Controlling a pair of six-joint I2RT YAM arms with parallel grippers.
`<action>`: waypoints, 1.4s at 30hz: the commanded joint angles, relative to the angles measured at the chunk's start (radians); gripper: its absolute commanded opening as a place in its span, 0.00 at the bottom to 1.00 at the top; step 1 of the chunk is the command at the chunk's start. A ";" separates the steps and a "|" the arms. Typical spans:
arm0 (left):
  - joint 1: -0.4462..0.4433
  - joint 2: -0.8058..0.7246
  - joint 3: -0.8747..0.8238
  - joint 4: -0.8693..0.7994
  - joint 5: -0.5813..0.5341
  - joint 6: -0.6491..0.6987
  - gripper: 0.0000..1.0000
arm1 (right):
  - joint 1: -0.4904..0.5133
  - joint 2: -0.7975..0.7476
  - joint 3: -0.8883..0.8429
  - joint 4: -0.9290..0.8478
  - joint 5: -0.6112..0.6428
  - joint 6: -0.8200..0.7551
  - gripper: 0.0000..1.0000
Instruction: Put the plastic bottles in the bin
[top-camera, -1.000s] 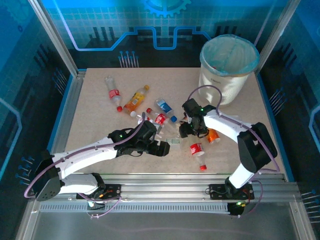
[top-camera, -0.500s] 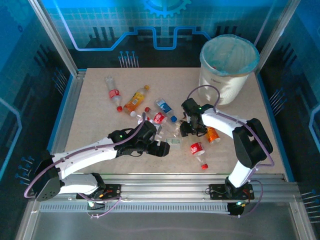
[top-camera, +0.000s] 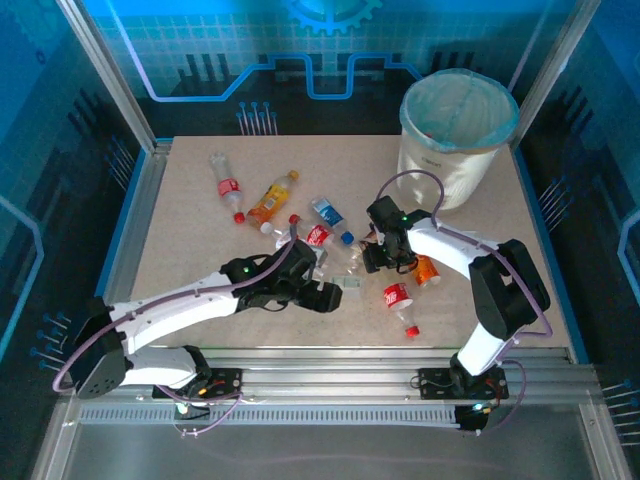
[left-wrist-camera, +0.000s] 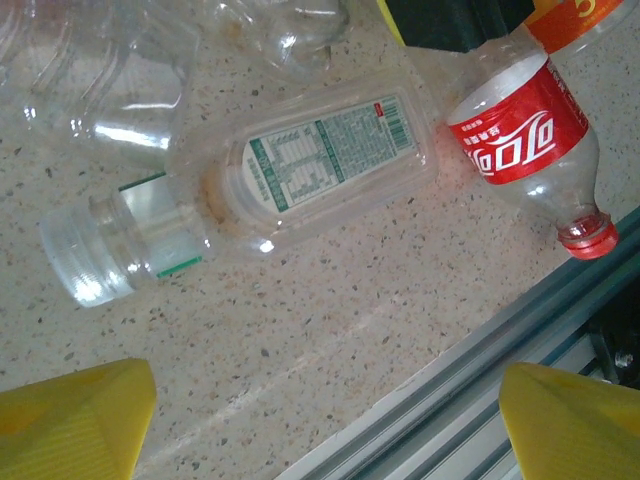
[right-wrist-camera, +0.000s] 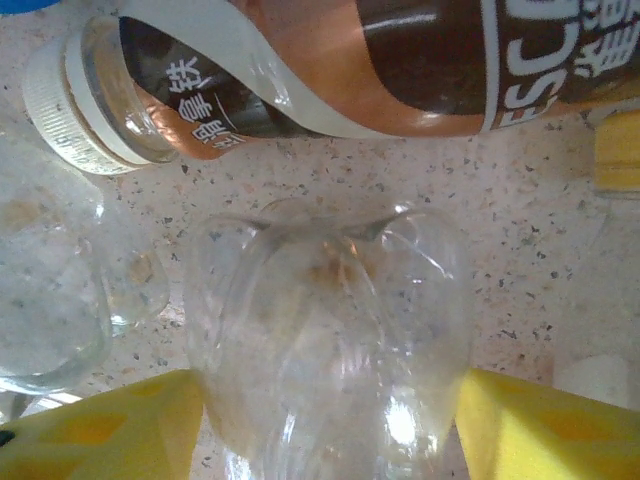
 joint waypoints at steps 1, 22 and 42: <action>-0.009 0.042 0.056 0.002 0.004 0.031 0.90 | -0.014 0.038 -0.008 0.016 -0.012 -0.007 0.69; -0.007 0.029 0.304 -0.055 -0.064 0.133 0.90 | 0.044 -0.349 0.043 -0.164 0.042 0.054 0.51; -0.005 -0.033 0.358 0.407 -0.172 0.378 0.92 | 0.281 -0.808 0.218 -0.029 0.378 -0.143 0.42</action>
